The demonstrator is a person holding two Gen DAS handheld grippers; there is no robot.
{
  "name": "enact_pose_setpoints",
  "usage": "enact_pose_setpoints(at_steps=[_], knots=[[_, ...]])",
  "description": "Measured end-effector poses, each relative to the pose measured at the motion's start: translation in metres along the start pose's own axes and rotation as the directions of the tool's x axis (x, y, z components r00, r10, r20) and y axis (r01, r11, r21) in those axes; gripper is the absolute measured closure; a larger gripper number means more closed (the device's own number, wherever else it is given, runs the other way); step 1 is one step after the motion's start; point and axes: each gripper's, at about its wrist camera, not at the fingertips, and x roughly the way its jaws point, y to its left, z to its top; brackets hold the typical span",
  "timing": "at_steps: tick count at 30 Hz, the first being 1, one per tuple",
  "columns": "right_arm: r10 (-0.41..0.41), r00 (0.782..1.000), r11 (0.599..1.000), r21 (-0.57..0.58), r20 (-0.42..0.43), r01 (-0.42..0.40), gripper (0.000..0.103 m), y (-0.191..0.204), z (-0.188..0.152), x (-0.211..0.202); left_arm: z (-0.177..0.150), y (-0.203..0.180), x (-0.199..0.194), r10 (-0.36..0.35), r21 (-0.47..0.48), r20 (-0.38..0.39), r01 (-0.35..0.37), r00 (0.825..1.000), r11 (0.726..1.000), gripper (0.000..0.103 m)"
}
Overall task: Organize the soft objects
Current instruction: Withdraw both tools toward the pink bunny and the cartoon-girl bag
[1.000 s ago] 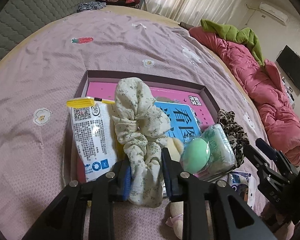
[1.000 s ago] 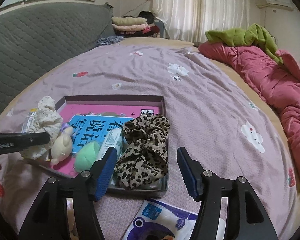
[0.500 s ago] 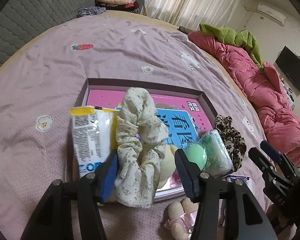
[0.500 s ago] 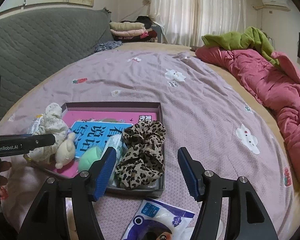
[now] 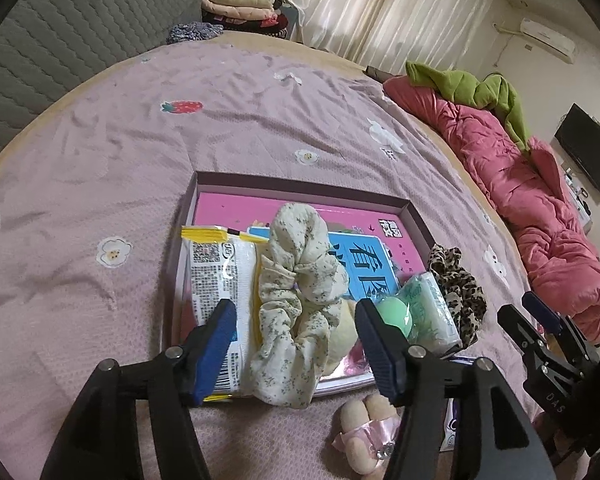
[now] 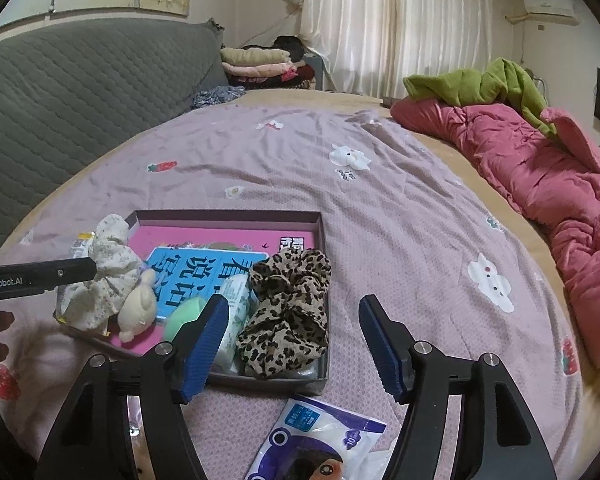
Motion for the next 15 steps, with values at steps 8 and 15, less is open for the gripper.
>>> enact_pose_setpoints(at_steps=[8,15], knots=[[-0.009,1.0,1.0,0.005,0.017,0.009,0.033,-0.001,0.002,-0.013,0.002,-0.002,-0.017,-0.003,0.002,0.027,0.003,1.0,1.0,0.041],[-0.009,0.999,1.0,0.019,0.036,0.009,0.033,-0.004,0.005,-0.026,0.002,-0.005,-0.03,0.016,0.008,0.042,-0.016,0.999,1.0,0.041]])
